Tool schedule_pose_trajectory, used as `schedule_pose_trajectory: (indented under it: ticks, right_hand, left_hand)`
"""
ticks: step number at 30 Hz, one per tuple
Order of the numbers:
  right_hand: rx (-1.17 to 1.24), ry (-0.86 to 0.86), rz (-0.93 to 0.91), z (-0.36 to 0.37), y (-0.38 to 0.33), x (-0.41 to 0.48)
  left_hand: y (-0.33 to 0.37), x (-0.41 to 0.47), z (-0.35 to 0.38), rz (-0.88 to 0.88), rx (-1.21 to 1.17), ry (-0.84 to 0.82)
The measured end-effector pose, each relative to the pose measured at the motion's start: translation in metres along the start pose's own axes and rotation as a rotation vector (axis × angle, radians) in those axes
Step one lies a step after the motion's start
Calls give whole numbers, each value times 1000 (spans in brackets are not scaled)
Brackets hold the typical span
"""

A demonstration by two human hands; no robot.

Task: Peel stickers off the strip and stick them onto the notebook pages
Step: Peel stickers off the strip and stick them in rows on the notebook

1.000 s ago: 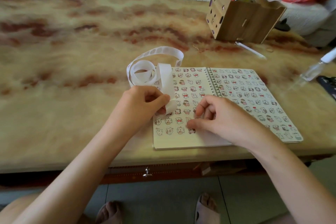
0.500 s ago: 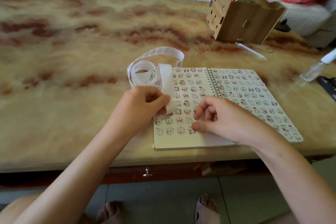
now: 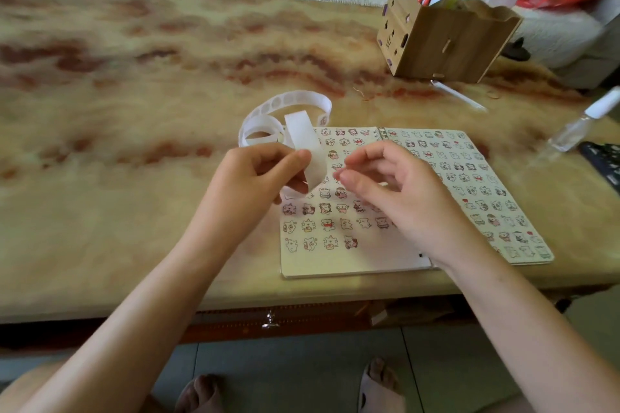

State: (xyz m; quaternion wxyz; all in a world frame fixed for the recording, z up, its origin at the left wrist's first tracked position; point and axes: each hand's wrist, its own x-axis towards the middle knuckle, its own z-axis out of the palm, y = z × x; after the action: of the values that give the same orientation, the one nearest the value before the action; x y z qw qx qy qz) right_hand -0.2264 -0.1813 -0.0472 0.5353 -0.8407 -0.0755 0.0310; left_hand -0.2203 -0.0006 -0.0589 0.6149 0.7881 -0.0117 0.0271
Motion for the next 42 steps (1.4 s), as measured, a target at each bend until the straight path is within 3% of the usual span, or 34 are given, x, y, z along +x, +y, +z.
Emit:
schedule_pose_trajectory:
  ticks: [12,18,30,42]
  right_hand:
    - [181,90,-151,15,1,5]
    - [142,104,-196,15,5,6]
    - [-18,173,-300,17,4,2]
    - [34,187,-254,18,5,3]
  left_hand:
    - [4,-1,2,-6,-161,-47]
    - [5,-4,1,14,-40,-79]
    - [5,-6,4,70,-51,-52]
    - [4,-6,4,78,-71,-64]
